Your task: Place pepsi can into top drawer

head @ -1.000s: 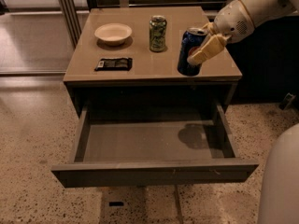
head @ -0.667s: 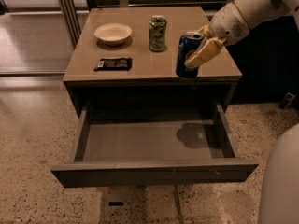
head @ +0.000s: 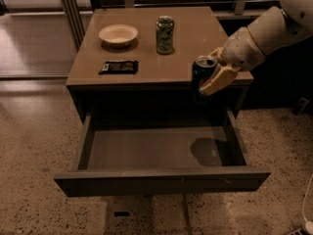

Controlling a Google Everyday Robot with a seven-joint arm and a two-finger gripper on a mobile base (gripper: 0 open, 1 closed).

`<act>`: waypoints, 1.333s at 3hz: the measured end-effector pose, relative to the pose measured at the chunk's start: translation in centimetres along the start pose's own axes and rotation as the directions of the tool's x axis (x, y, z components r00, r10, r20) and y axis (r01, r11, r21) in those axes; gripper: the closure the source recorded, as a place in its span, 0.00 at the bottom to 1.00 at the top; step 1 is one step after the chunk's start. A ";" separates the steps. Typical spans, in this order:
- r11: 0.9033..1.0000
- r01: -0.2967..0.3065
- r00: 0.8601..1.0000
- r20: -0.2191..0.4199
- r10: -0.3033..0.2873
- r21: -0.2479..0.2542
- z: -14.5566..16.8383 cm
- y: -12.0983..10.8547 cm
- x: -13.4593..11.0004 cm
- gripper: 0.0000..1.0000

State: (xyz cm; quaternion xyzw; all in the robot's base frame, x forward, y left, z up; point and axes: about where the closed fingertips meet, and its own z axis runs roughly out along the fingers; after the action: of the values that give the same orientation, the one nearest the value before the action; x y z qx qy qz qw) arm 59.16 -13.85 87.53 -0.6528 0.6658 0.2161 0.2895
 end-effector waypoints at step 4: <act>0.996 -0.083 0.996 -0.014 0.083 0.035 10.3 5.6 11.0 1.00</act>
Offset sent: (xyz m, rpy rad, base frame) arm -0.0648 -0.0095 -0.1535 -0.0238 0.1040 -0.0808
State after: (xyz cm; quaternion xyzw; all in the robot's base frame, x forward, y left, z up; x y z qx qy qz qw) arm 54.85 -14.89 72.02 -0.6211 0.6981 0.2115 0.2866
